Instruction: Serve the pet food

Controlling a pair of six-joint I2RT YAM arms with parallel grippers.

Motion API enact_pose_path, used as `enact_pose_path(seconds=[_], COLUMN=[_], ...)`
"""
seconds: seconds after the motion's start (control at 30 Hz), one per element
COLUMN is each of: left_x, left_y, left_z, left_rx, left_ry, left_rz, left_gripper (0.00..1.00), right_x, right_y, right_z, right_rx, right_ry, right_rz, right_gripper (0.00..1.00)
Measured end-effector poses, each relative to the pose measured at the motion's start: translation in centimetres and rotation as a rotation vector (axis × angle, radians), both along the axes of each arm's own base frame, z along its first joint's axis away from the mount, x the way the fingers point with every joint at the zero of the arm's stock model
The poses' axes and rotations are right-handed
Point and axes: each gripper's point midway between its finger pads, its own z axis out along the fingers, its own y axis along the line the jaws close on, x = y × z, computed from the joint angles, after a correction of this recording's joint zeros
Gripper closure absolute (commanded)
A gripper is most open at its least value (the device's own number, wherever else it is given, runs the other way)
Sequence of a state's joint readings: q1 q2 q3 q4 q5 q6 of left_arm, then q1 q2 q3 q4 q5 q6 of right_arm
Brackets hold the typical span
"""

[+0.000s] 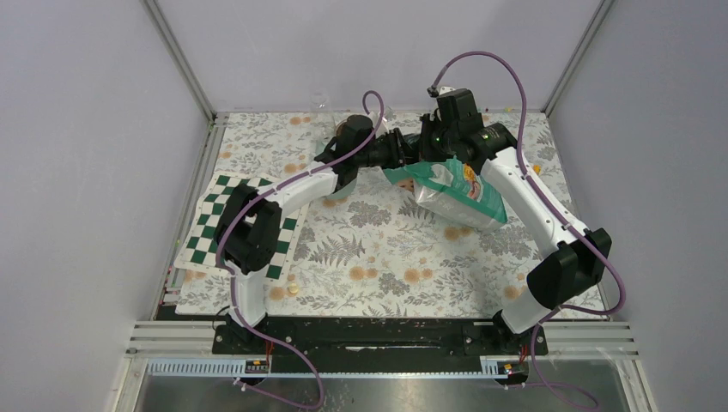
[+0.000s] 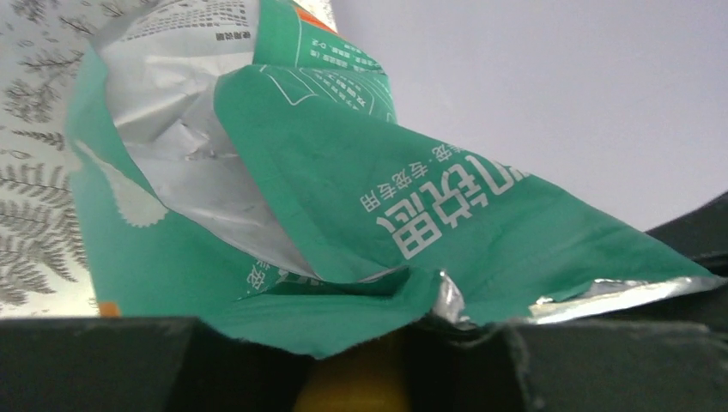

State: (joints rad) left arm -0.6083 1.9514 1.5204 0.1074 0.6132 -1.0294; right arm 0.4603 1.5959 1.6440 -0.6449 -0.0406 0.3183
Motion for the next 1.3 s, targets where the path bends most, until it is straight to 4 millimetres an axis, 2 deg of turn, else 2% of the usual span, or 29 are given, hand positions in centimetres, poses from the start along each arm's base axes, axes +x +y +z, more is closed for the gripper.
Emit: enact_pose_path(seconds=[0.3, 0.5, 0.73, 1.13, 1.3], left_x=[-1.0, -1.3, -1.5, -0.2, 0.4], left_y=[1.6, 3.0, 3.6, 3.8, 4.7], left_z=[1.3, 2.3, 2.8, 4.3, 5.0], left_rx=[-0.111, -0.102, -0.058, -0.014, 0.01], left_ry=[0.074, 0.081, 0.079, 0.092, 0.113], left_rz=[0.048, 0.081, 0.095, 0.093, 0.116], left_gripper=[1.0, 1.0, 1.0, 1.0, 1.0], right_x=[-0.6, -1.0, -1.2, -0.7, -0.4], right_y=[0.7, 1.6, 2.0, 1.8, 1.6], right_z=[0.5, 1.4, 2.0, 2.9, 3.0], right_rx=[0.077, 0.121, 0.139, -0.042, -0.092], right_ry=[0.033, 0.025, 0.022, -0.079, -0.098], right_rz=[0.0, 0.018, 0.042, 0.064, 0.058], right_gripper=[1.0, 1.0, 1.0, 1.0, 1.0])
